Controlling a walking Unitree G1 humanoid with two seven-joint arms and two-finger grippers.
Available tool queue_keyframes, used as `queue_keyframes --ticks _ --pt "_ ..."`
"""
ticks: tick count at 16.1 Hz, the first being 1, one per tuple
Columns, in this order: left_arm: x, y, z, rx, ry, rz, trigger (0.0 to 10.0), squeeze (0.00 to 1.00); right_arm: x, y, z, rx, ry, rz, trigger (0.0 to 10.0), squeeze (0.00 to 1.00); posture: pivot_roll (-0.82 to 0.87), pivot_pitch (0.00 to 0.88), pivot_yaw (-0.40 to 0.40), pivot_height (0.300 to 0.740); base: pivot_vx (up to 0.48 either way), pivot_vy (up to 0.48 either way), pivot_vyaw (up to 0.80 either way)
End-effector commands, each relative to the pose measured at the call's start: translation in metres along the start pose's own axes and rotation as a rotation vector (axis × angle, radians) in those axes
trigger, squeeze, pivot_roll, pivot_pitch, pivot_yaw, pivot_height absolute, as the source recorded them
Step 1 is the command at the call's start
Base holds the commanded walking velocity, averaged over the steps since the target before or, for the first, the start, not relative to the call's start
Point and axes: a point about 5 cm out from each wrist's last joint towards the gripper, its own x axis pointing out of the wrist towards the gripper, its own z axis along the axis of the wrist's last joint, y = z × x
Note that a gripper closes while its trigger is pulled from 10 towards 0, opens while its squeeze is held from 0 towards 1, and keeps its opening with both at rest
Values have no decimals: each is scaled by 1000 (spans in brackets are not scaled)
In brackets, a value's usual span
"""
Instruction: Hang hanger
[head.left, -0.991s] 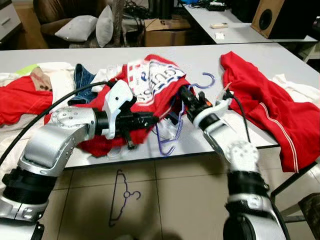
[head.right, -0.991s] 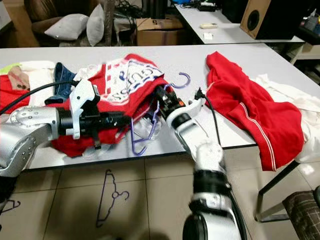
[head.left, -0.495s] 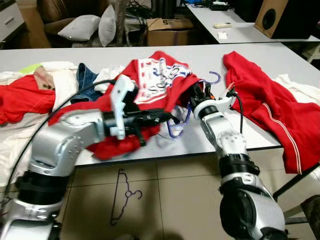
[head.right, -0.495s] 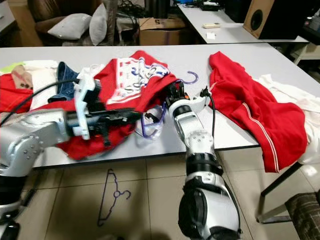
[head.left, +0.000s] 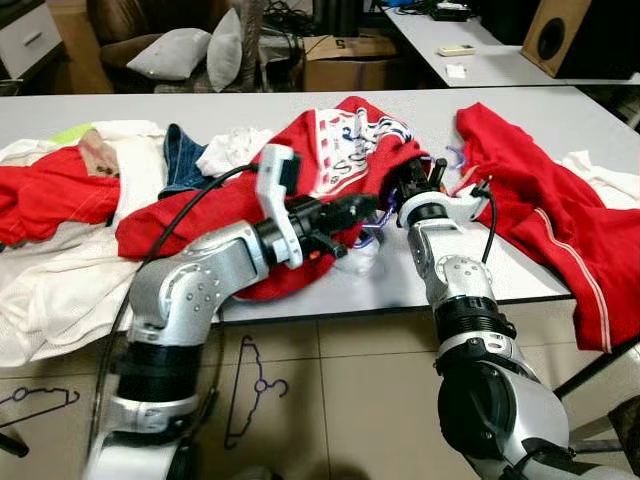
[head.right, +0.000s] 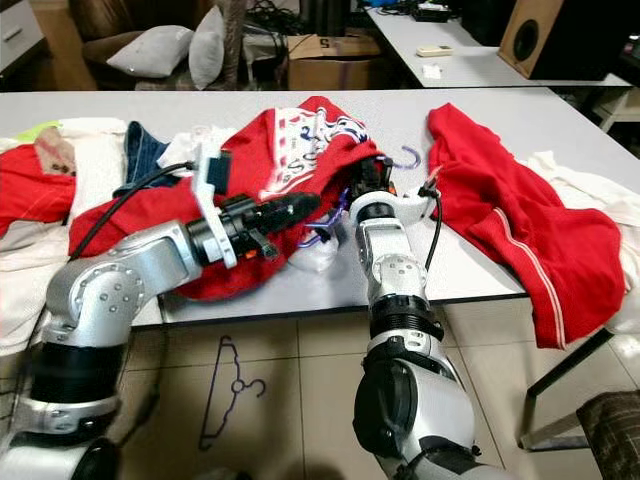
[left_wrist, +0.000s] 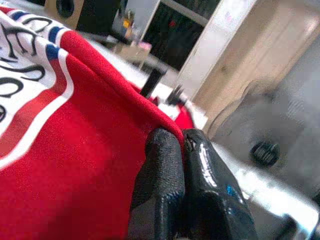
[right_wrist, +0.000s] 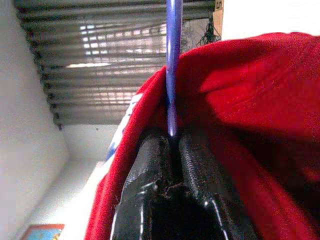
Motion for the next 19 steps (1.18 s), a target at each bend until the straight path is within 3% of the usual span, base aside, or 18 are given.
queue_keyframes --ticks 1,2,4,5,6,9,11,12,14,15,17,19 --pt "-1 3 -6 72 47 29 0 0 7 21 -35 95 48 54 10000 0 73 0 17 740 0 0 0" --pt "-5 9 -7 120 73 64 0 0 7 21 -34 107 44 53 10000 0 65 0 13 740 0 0 0" --pt "-15 10 0 58 36 53 0 0 7 20 -28 126 15 35 10000 0 64 0 5 740 0 0 0" --pt "-11 -3 -1 -9 46 -44 0 0 8 21 -32 123 23 31 10000 0 67 0 -3 740 0 0 0" --pt "-9 -7 -2 -25 45 -69 0 0 9 22 -34 119 29 32 10000 0 67 0 -3 740 0 0 0" --pt "18 -35 4 -159 -70 -208 0 0 9 20 -45 45 44 6 10000 0 58 0 -11 740 0 0 0" --pt "24 -47 10 -240 -113 -273 0 0 8 16 -46 27 35 -26 10000 0 53 0 -10 740 0 0 0" --pt "26 -45 14 -242 -144 -245 0 0 7 14 -47 4 47 -34 10000 0 47 0 -9 740 0 0 0" --pt "23 -16 38 -204 -273 -43 0 0 -3 6 -62 -185 190 -31 10000 0 42 0 -14 740 0 0 0" --pt "18 -6 48 -187 -326 16 0 0 -8 2 -65 -227 229 -36 10000 0 40 0 -15 740 0 0 0" --pt "2 12 76 -176 -474 117 0 0 -19 -5 -65 -278 290 -58 10000 0 31 0 -19 740 0 0 0" --pt "-6 17 87 -143 -504 147 0 0 -25 -3 -61 -288 298 -69 10000 0 27 0 -20 740 0 0 0"
